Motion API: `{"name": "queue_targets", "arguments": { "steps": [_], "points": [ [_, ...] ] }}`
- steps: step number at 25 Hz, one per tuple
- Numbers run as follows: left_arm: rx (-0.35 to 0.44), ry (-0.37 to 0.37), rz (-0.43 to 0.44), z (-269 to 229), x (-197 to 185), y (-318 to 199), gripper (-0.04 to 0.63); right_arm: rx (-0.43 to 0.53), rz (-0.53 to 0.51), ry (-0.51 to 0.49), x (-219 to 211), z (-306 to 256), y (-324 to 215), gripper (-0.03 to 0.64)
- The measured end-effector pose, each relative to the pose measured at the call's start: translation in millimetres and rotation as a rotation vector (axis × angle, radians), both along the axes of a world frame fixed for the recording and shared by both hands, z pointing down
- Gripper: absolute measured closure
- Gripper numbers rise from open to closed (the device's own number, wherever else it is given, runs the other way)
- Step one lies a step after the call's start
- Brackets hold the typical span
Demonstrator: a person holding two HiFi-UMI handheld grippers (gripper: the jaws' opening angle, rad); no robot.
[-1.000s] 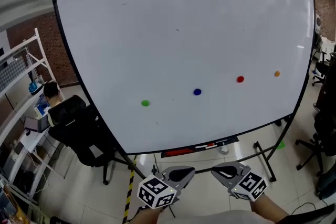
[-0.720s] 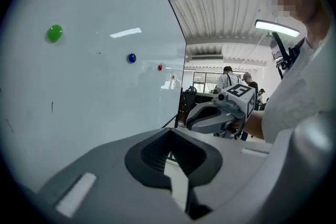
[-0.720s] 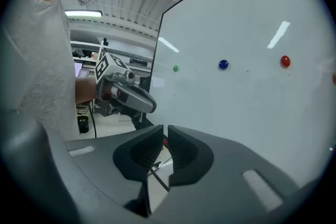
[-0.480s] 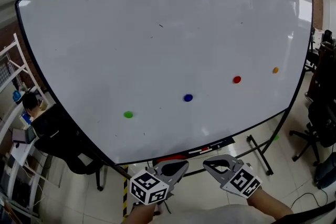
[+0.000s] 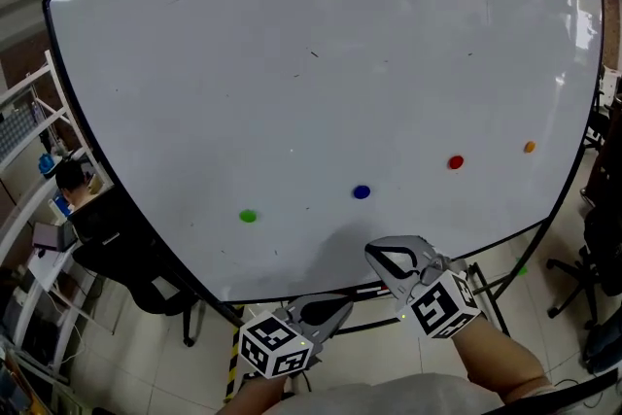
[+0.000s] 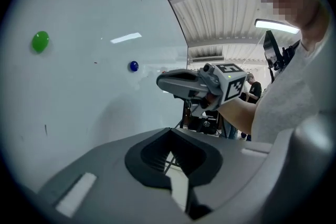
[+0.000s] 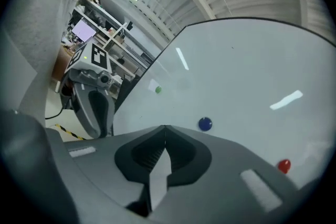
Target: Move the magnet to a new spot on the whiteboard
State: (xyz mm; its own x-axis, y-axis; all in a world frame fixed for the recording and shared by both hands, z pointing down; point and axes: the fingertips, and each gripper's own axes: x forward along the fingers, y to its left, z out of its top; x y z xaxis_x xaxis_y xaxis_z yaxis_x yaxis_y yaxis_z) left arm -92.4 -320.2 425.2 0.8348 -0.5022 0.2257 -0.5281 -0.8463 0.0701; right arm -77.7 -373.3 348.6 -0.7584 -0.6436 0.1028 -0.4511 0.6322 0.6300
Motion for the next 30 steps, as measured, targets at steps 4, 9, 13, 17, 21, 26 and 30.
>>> {"name": "queue_targets", "arguments": {
  "steps": [4, 9, 13, 17, 21, 26, 30],
  "points": [
    [0.003, 0.003, -0.02, -3, -5, -3, 0.612, 0.109, 0.026, 0.005, -6, -33, -23, 0.589],
    [0.0, -0.002, -0.035, -2, -11, -7, 0.612, 0.238, 0.132, 0.061, -5, -46, -53, 0.523],
    [-0.008, 0.0, -0.05, 0, -18, -11, 0.612, 0.28, 0.19, 0.068, -6, -45, -72, 0.499],
    [-0.011, 0.003, -0.062, 1, -23, -16, 0.612, 0.314, 0.227, 0.101, -9, -36, -85, 0.472],
    [-0.014, 0.009, -0.069, 2, -26, -19, 0.612, 0.368, 0.271, 0.114, -8, -36, -88, 0.494],
    [-0.012, 0.009, -0.069, 2, -26, -17, 0.612, 0.406, 0.31, 0.142, -7, -34, -86, 0.5],
    [-0.008, 0.013, -0.073, 0, -27, -20, 0.612, 0.352, 0.29, 0.12, -8, -37, -88, 0.492]
  ]
}}
